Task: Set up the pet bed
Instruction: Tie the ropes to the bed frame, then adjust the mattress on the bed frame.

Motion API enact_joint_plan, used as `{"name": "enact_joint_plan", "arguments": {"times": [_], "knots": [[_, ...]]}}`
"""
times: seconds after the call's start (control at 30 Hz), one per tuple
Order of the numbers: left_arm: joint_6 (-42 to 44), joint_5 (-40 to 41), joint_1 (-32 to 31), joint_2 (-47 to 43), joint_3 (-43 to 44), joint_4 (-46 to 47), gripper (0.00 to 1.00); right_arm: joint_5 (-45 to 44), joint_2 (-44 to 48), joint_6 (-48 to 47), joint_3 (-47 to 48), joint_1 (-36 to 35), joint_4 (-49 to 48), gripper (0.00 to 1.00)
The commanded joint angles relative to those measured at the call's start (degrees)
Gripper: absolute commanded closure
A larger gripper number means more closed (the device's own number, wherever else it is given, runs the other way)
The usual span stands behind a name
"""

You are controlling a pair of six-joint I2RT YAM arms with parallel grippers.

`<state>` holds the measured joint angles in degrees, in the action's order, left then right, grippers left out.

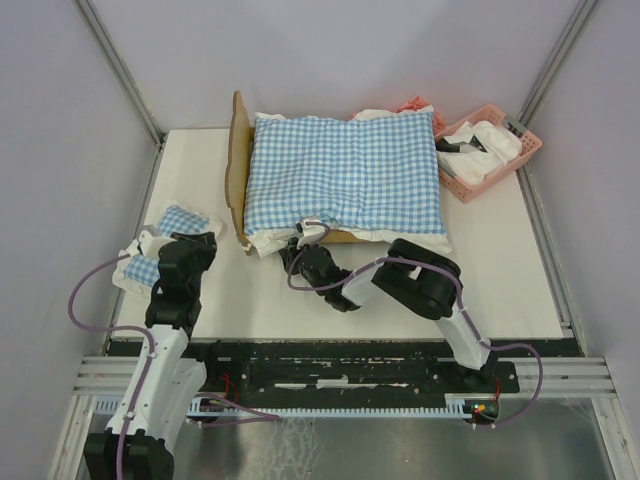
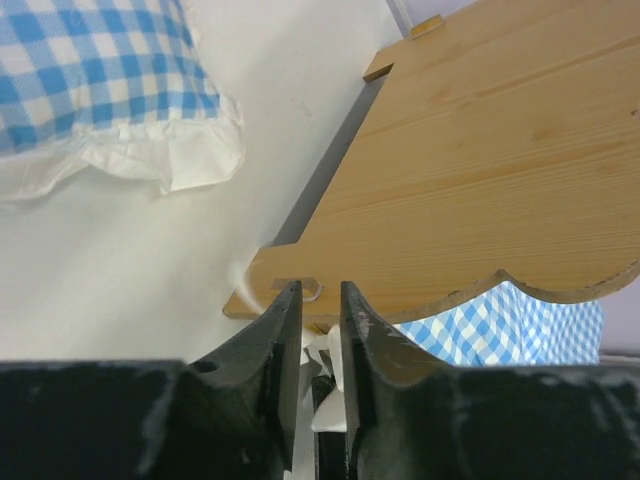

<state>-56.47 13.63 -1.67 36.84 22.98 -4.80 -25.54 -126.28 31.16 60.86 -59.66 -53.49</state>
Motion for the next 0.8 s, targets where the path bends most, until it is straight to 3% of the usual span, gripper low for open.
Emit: {"name": "enact_joint_plan", "arguments": {"times": [0.0,0.17,0.4,0.6,0.77], "knots": [[-3.4,4.1,0.3,-2.7,0.2,-6.6,0.65,3.3,8.0,-3.9,-5.1,0.8,-0.3,0.68],[5.5,0.9,0.3,-6.1,-0.6,-7.7,0.45,8.1,18.7,-9.3,-11.1,0.8,11.5,0.56],[16.5,-14.7,0.1,-12.1,-2.9,1.5,0.46,8.1,38.6,-14.6,-9.9,0.8,44.8,0.46],[18.9,-20.6,-0.9,-8.5,-3.4,4.5,0.47,3.7,49.7,-17.0,-6.8,0.8,59.7,0.43],[16.5,-21.0,-5.3,-3.6,-6.8,12.2,0.46,3.3,55.9,-17.4,-8.4,0.8,60.8,0.41]]}}
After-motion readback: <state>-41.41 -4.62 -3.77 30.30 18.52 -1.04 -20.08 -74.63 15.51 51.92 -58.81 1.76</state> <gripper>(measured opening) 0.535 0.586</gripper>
